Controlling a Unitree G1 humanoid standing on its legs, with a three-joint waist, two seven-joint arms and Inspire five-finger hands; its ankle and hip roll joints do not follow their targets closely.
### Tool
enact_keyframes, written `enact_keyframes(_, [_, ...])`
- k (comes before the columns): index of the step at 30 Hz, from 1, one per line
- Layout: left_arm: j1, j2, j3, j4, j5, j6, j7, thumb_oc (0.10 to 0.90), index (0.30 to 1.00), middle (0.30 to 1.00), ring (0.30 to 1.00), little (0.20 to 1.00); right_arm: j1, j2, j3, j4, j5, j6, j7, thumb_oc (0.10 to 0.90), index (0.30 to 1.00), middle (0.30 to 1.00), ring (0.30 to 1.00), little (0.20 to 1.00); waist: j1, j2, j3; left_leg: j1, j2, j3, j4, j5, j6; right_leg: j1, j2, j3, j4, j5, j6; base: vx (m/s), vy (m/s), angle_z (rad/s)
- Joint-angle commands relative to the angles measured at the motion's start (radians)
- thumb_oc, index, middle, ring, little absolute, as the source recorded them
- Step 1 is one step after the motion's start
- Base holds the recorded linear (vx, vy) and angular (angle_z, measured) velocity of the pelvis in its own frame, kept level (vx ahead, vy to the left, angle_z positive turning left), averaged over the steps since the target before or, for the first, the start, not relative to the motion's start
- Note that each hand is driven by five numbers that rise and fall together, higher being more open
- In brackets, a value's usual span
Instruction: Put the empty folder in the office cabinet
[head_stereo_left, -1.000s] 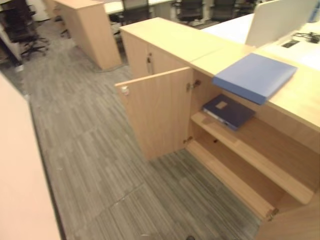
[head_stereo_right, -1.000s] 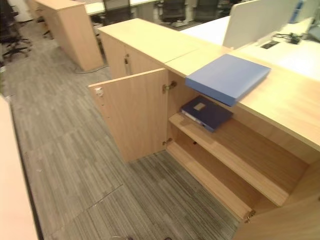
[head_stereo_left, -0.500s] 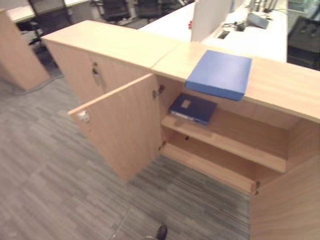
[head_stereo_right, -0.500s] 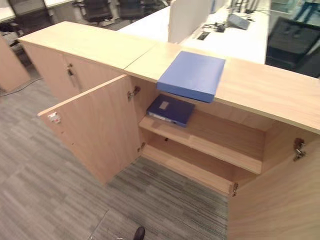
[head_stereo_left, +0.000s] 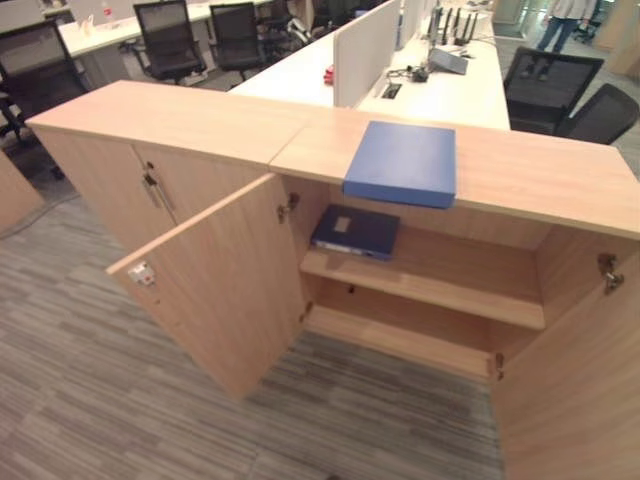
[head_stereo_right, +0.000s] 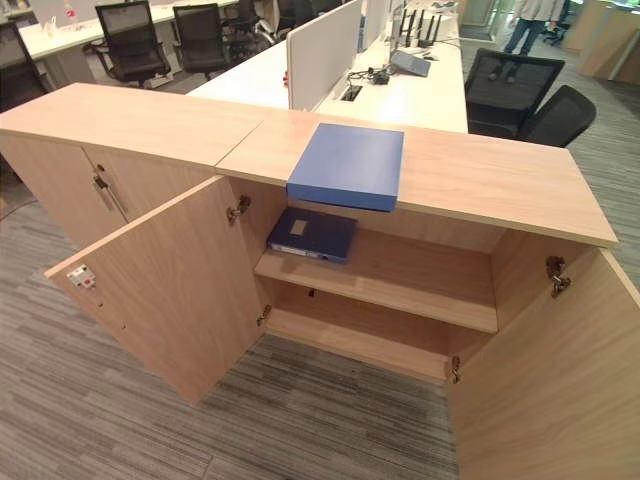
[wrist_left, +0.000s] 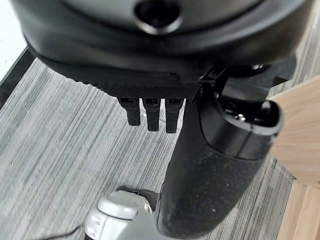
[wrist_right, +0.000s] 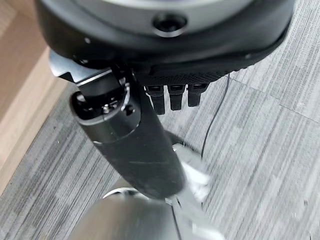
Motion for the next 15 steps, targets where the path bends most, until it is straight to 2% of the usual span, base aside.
enact_keyframes(1, [0.004,0.027,0.027,0.057,0.028,0.01,0.003,0.8,0.9,0.9,0.9,0.9,-0.036,0.063,0.038,-0.054,0.004,-0.017,0.028,0.8,0.9,0.9,0.9,0.9,0.001,-0.029,0.034,0.027,0.015,-0.095,-0.003,-0.134,-0.047,-0.01,-0.109,-0.049,-0.002,0.224,0.139,0.14,-0.023,-0.54])
enact_keyframes(3, [0.003,0.017,0.023,0.063,0.026,0.012,0.002,0.8,0.9,0.9,0.9,0.9,-0.045,0.058,0.044,-0.056,0.002,-0.016,0.026,0.8,0.9,0.9,0.9,0.9,-0.017,-0.018,0.061,0.042,0.017,-0.088,-0.003,-0.126,-0.043,-0.084,-0.051,-0.071,-0.028,0.247,0.132,0.09,-0.019,-0.64])
enact_keyframes(4, [0.001,0.013,0.025,0.066,0.03,0.017,0.004,0.8,0.9,0.9,0.9,0.9,-0.044,0.058,0.055,-0.051,-0.004,-0.015,0.023,0.8,0.9,0.9,0.9,0.9,-0.033,-0.024,0.084,0.078,0.007,-0.091,-0.003,-0.145,-0.04,-0.142,0.007,-0.101,-0.077,0.266,0.161,0.07,-0.02,-0.66])
enact_keyframes(5, [-0.001,0.012,0.026,0.066,0.03,0.017,0.005,0.8,0.9,0.9,0.9,0.9,-0.047,0.058,0.055,-0.051,-0.004,-0.015,0.022,0.8,0.9,0.9,0.9,0.9,-0.036,-0.023,0.09,0.077,0.007,-0.087,-0.003,-0.137,-0.04,-0.132,0.009,-0.119,-0.096,0.283,0.146,0.12,-0.045,-0.5])
enact_keyframes(8, [-0.009,0.019,0.042,0.067,0.025,0.019,0.006,0.8,0.9,0.9,0.9,0.9,-0.044,0.061,0.05,-0.034,0.011,-0.014,0.016,0.8,0.9,0.9,0.9,0.9,-0.051,-0.049,0.113,0.105,-0.002,-0.106,-0.003,-0.15,-0.042,-0.159,0.074,-0.155,-0.2,0.316,0.15,0.15,-0.087,0.01])
enact_keyframes(9, [-0.011,0.023,0.049,0.07,0.024,0.02,0.006,0.8,0.9,0.9,0.9,0.9,-0.037,0.061,0.046,-0.028,0.012,-0.013,0.015,0.8,0.9,0.9,0.9,0.9,-0.051,-0.056,0.113,0.109,-0.003,-0.11,-0.003,-0.156,-0.045,-0.162,0.087,-0.159,-0.224,0.313,0.147,0.31,-0.187,0.28])
enact_keyframes(10, [-0.007,0.026,0.061,0.075,0.033,0.019,0.005,0.8,0.9,0.9,0.9,0.9,-0.016,0.066,0.048,-0.019,0.015,-0.015,0.016,0.8,0.9,0.9,0.9,0.9,-0.042,-0.066,0.095,0.113,0.001,-0.118,-0.003,-0.176,-0.057,-0.117,0.107,-0.181,-0.297,0.284,0.128,0.39,-0.201,0.4])
enact_keyframes(12, [0.009,0.02,0.08,0.085,0.027,0.02,0.008,0.8,0.9,0.9,0.9,0.9,-0.002,0.068,0.04,-0.008,0.022,-0.014,0.019,0.8,0.9,0.9,0.9,0.9,-0.034,-0.059,0.063,0.131,0.032,-0.119,-0.003,-0.21,-0.069,-0.091,0.142,-0.178,-0.309,0.254,0.12,0.39,-0.177,0.57])
enact_keyframes(15, [0.019,0.012,0.098,0.091,0.001,0.023,0.012,0.8,0.9,0.9,0.9,0.9,0.007,0.064,0.026,-0.002,0.038,-0.014,0.021,0.8,0.9,0.9,0.9,0.9,-0.038,-0.05,0.04,0.145,0.059,-0.134,-0.003,-0.227,-0.076,-0.081,0.157,-0.182,-0.3,0.228,0.105,0.19,-0.083,0.17])
